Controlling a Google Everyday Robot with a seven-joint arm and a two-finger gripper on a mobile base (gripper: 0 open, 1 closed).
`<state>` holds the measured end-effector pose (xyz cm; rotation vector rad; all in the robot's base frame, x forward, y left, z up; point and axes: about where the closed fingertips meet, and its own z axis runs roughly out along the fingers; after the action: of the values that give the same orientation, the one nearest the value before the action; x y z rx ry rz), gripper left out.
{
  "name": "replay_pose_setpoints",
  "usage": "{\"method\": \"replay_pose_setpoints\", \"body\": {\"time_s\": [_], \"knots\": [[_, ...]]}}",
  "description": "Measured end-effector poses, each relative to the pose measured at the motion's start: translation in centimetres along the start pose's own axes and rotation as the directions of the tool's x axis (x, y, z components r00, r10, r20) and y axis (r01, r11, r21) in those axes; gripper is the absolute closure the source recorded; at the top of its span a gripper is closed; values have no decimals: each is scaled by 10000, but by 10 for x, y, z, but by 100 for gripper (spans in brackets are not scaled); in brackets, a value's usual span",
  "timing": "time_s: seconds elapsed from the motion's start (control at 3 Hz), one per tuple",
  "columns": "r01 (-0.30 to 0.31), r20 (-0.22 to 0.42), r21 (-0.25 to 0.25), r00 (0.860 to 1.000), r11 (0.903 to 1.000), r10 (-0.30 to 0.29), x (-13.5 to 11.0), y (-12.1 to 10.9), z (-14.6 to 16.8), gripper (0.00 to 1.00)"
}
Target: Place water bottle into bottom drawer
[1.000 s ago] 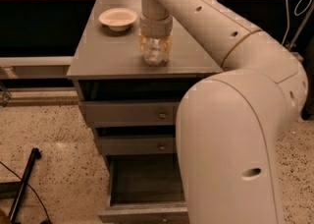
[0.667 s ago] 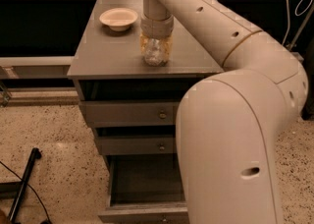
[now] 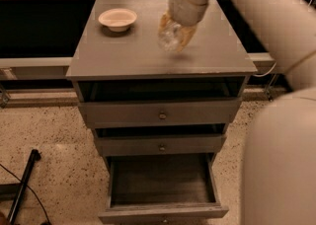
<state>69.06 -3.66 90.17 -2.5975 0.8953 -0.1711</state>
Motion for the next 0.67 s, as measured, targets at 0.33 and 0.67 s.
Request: {"method": "replay_pose_setpoints", "body": {"time_s": [0.33, 0.67], "knots": [[-2530, -1981, 1050, 9424, 9618, 2695, 1, 72, -105, 100], [-3783, -4037, 1712, 8153, 9097, 4151, 3, 132, -160, 100]]}}
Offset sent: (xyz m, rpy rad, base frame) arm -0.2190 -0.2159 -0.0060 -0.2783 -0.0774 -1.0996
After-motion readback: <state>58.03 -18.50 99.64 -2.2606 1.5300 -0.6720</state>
